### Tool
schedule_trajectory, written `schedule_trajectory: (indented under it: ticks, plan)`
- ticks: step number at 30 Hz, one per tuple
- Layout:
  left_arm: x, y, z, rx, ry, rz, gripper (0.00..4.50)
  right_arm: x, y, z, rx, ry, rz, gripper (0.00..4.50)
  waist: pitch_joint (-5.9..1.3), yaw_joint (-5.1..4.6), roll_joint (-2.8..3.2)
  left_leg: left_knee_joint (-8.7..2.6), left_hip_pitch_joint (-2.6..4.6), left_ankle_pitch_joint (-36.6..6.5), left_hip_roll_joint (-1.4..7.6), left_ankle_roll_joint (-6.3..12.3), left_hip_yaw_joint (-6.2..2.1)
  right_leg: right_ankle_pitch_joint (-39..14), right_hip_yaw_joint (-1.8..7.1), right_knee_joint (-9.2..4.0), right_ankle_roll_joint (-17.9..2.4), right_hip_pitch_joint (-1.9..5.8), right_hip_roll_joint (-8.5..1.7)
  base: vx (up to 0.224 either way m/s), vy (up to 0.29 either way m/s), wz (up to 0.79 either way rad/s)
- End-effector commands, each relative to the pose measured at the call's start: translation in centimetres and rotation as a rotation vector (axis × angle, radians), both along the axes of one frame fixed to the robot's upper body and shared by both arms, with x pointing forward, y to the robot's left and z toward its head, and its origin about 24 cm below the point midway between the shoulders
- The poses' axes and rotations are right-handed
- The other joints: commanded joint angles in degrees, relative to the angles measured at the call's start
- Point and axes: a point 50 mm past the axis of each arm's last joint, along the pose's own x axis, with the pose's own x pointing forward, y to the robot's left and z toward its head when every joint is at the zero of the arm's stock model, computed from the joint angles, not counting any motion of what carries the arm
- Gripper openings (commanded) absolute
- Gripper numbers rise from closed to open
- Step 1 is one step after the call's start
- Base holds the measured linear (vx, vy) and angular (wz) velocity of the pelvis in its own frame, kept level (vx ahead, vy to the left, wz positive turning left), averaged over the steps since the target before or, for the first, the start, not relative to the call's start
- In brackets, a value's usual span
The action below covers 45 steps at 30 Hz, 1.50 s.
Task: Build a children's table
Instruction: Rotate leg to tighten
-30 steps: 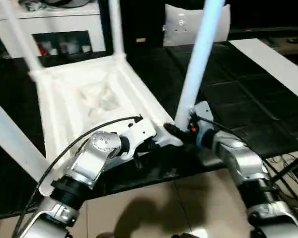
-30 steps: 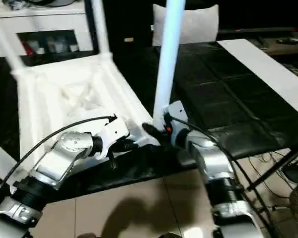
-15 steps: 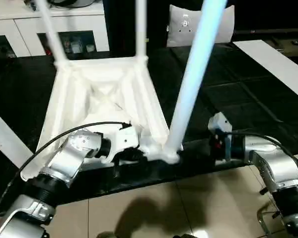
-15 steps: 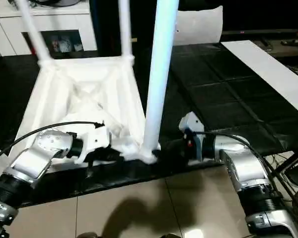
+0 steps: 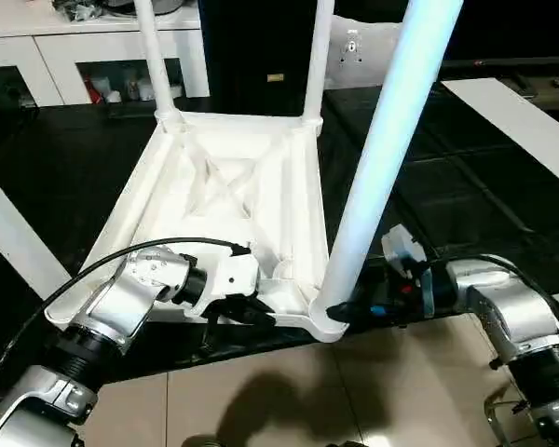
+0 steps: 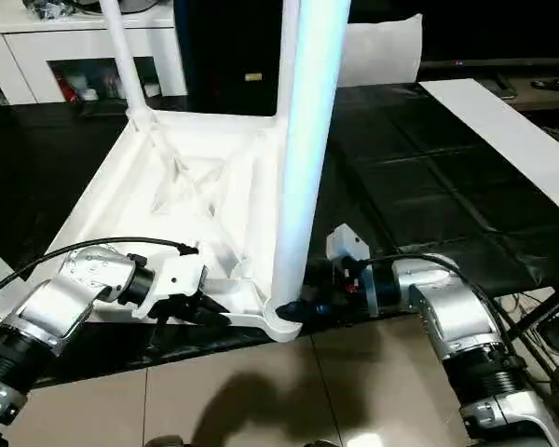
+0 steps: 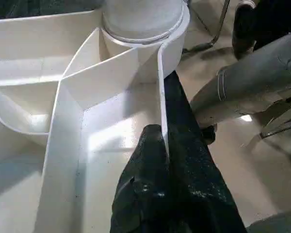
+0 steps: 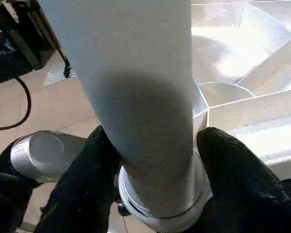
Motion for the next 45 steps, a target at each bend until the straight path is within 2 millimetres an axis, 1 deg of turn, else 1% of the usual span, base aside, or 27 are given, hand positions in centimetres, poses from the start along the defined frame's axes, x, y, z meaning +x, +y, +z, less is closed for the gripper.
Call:
schedule_trajectory:
  ticks: [1,6,8,9,13,16,17,18,19,21,22,23,24,25,27,28,30,31,32,33,36,37,39,40,41,42,45]
  plan:
    - [-0.4,-0.9,0.4,0.001,-0.006,-0.094,0.00,0.2,0.2,0.4,0.011,0.002,0.018,2.41,-3.98,-0.24,0.03,-3.83,-0.48,-10.57,-0.59,2.98,1.67,-12.15,1.64,-3.61,-13.14,3.82,-1.29,0.000,0.000,0.00]
    - [-0.3,-0.7,0.3,0.004,-0.006,-0.080,0.00,0.1,0.4,0.4,0.024,0.007,0.029,2.02,-3.96,-0.27,-0.08,-3.82,-0.47,-10.49,-0.60,2.95,1.70,-12.43,1.66,-3.66,-13.04,3.80,-1.29,0.000,0.000,0.00]
    - [-0.2,-0.6,0.3,0.006,-0.006,-0.072,0.00,0.0,0.4,0.3,0.027,0.004,0.027,1.99,-3.97,-0.25,-0.05,-3.80,-0.47,-10.14,-0.61,3.03,1.70,-12.15,1.64,-3.61,-13.03,3.81,-1.30,0.000,0.000,0.00]
    - [-0.2,-0.6,0.3,0.002,-0.002,-0.062,0.00,0.0,0.4,0.3,0.036,0.005,0.021,1.99,-3.99,-0.30,-0.25,-3.79,-0.47,-9.99,-0.60,3.10,1.73,-12.07,1.63,-3.62,-13.01,3.80,-1.27,0.000,0.000,0.00]
    - [0.0,-0.6,0.2,-0.045,0.021,0.010,0.00,0.6,1.0,0.2,0.076,0.013,-0.089,1.95,-3.86,-0.52,-0.14,-3.88,-0.57,-10.52,-0.70,2.58,1.70,-13.85,1.61,-3.73,-12.50,3.79,-1.31,0.000,0.000,0.00]
    - [0.1,-1.0,0.2,-0.052,0.047,0.077,0.00,1.7,2.0,-0.4,0.044,0.000,-0.256,1.95,-3.55,-1.11,-0.10,-4.09,-0.50,-12.58,-0.84,1.40,1.61,-18.66,1.57,-4.14,-10.91,3.56,-1.32,0.000,0.000,0.00]
    - [0.1,-1.0,0.2,-0.052,0.050,0.083,0.00,1.8,2.0,-0.5,0.041,0.000,-0.271,1.95,-3.51,-1.46,-0.20,-4.26,-0.75,-13.11,-0.93,0.86,1.40,-20.73,1.46,-4.21,-9.91,3.79,-1.36,0.000,0.000,0.00]
    - [0.2,-1.5,0.2,-0.067,0.047,0.124,0.00,2.1,2.6,-0.6,0.037,-0.003,-0.333,1.95,-3.55,-1.94,-0.12,-4.31,-0.73,-13.57,-0.95,0.58,1.38,-21.47,1.46,-4.27,-9.36,3.62,-1.37,0.000,0.000,0.00]
    - [0.5,-2.0,0.3,-0.086,0.035,0.172,0.00,2.5,3.2,-0.8,0.033,-0.005,-0.389,1.95,-3.48,-2.21,-0.32,-4.31,-0.64,-13.77,-0.96,0.50,1.35,-21.93,1.40,-4.48,-9.11,3.52,-1.28,0.000,0.000,0.00]
    - [1.2,-3.4,0.5,-0.130,0.007,0.292,0.00,3.2,4.7,-1.2,0.024,-0.004,-0.522,1.95,-3.40,-3.29,-0.26,-4.20,-0.85,-13.68,-1.09,-0.15,1.38,-22.96,1.39,-4.51,-8.76,3.47,-1.26,0.000,0.000,0.00]
    - [1.4,-3.8,0.6,-0.140,0.001,0.326,0.00,3.4,5.1,-1.4,0.024,0.002,-0.561,1.95,-3.40,-3.52,-0.53,-4.20,-0.89,-13.79,-1.23,-0.15,1.28,-24.04,1.24,-4.70,-8.34,3.56,-1.27,0.000,0.000,0.00]
    - [1.6,-4.3,0.6,-0.143,-0.010,0.359,0.00,3.7,5.7,-1.6,0.008,-0.001,-0.606,1.94,-3.48,-3.95,-0.59,-4.15,-1.15,-13.13,-1.35,-0.16,1.24,-25.02,1.21,-4.73,-7.53,3.72,-1.28,0.000,0.000,0.00]
    - [1.9,-5.2,0.5,-0.143,-0.036,0.417,0.00,4.0,6.7,-1.8,0.006,0.001,-0.670,1.94,-3.50,-4.04,-0.53,-4.10,-1.11,-12.81,-1.34,-0.14,1.26,-25.15,1.23,-4.84,-7.28,3.59,-1.31,0.000,0.000,0.00]
    - [2.0,-5.3,0.5,-0.143,-0.040,0.427,0.00,4.1,6.8,-1.8,0.008,0.002,-0.678,1.94,-3.55,-4.30,-0.44,-3.96,-0.86,-12.98,-1.38,0.12,1.35,-25.27,1.27,-5.06,-7.23,3.26,-1.29,0.000,0.000,0.00]
    - [2.2,-5.8,0.5,-0.148,-0.048,0.460,0.00,4.3,7.4,-1.9,0.019,0.009,-0.711,1.94,-3.76,-4.28,-0.46,-3.86,-0.81,-11.92,-1.40,0.98,1.47,-22.72,1.40,-4.96,-7.75,3.25,-1.19,0.000,0.000,0.00]
    - [2.4,-6.3,0.4,-0.152,-0.061,0.498,0.00,4.7,7.7,-1.9,0.023,0.005,-0.766,1.94,-3.80,-4.27,-0.48,-3.86,-0.83,-11.57,-1.33,1.18,1.50,-21.42,1.45,-4.87,-8.12,3.25,-1.13,0.000,0.000,0.00]
    - [2.5,-7.2,0.4,-0.169,-0.064,0.531,0.00,5.0,8.5,-1.8,0.017,-0.044,-0.788,1.94,-3.84,-4.25,-0.31,-3.86,-0.91,-10.51,-1.28,1.17,1.56,-18.06,1.42,-4.54,-9.50,3.27,-1.08,0.000,0.000,0.00]
    - [2.5,-7.5,0.4,-0.173,-0.065,0.542,0.00,5.1,8.8,-1.7,0.018,-0.057,-0.788,1.94,-3.88,-4.09,-0.28,-3.82,-0.88,-10.26,-1.33,1.28,1.55,-17.52,1.40,-4.51,-9.59,3.40,-1.04,0.000,0.000,0.00]
    - [2.6,-7.6,0.4,-0.172,-0.070,0.546,0.00,5.0,9.0,-1.7,0.028,-0.056,-0.776,2.28,-3.90,-3.88,-0.32,-3.82,-0.93,-9.88,-1.29,1.59,1.63,-16.13,1.49,-4.43,-9.88,3.45,-1.03,0.000,0.000,0.00]
    - [2.6,-7.6,0.4,-0.166,-0.076,0.548,0.00,4.9,9.2,-1.5,0.050,-0.056,-0.760,2.48,-3.89,-3.75,-0.30,-3.83,-0.86,-9.97,-1.29,1.73,1.64,-15.73,1.49,-4.37,-9.95,3.45,-0.99,0.000,0.000,0.00]
    - [2.6,-7.1,0.4,-0.145,-0.094,0.544,0.00,4.6,9.0,-1.3,0.072,-0.059,-0.731,2.79,-3.90,-3.52,-0.19,-3.89,-0.93,-9.66,-1.25,2.19,1.60,-13.60,1.55,-4.18,-10.57,3.66,-1.06,0.000,0.000,0.00]
    - [2.6,-6.9,0.4,-0.139,-0.098,0.539,0.00,4.6,8.8,-1.3,0.070,-0.067,-0.726,2.79,-3.87,-3.52,-0.19,-3.91,-0.90,-9.91,-1.25,2.21,1.60,-13.77,1.54,-4.21,-10.61,3.64,-1.06,0.000,0.000,0.00]
    - [2.6,-6.6,0.3,-0.130,-0.102,0.536,0.00,4.6,8.3,-1.4,0.066,-0.076,-0.725,3.06,-3.83,-3.44,-0.17,-3.92,-0.84,-10.91,-1.25,2.28,1.61,-15.14,1.54,-4.39,-10.39,3.61,-1.10,0.000,0.000,0.00]
    - [2.6,-6.2,0.3,-0.124,-0.101,0.524,0.00,4.5,7.7,-1.4,0.072,-0.087,-0.715,3.06,-3.80,-3.42,-0.17,-3.96,-0.88,-11.03,-1.26,2.30,1.60,-15.39,1.53,-4.40,-10.32,3.64,-1.11,0.000,0.000,0.00]
    - [2.5,-5.5,0.2,-0.108,-0.103,0.506,0.00,4.4,6.7,-1.2,0.081,-0.109,-0.688,3.11,-3.85,-3.29,-0.13,-3.94,-0.85,-11.26,-1.20,2.44,1.58,-15.61,1.51,-4.47,-10.18,3.66,-1.19,0.000,0.000,0.00]
    - [2.5,-5.4,0.2,-0.104,-0.104,0.503,0.00,4.4,6.4,-1.2,0.082,-0.114,-0.681,3.30,-3.87,-3.23,-0.15,-3.93,-0.85,-11.14,-1.20,2.58,1.56,-15.41,1.52,-4.43,-10.16,3.71,-1.18,0.000,0.000,0.00]
    - [2.4,-4.4,0.1,-0.083,-0.110,0.459,0.00,4.0,4.8,-0.8,0.093,-0.137,-0.632,3.49,-3.88,-2.95,-0.21,-3.85,-0.89,-10.43,-1.12,3.34,1.65,-13.18,1.60,-4.18,-10.98,3.73,-1.10,0.000,0.000,0.00]
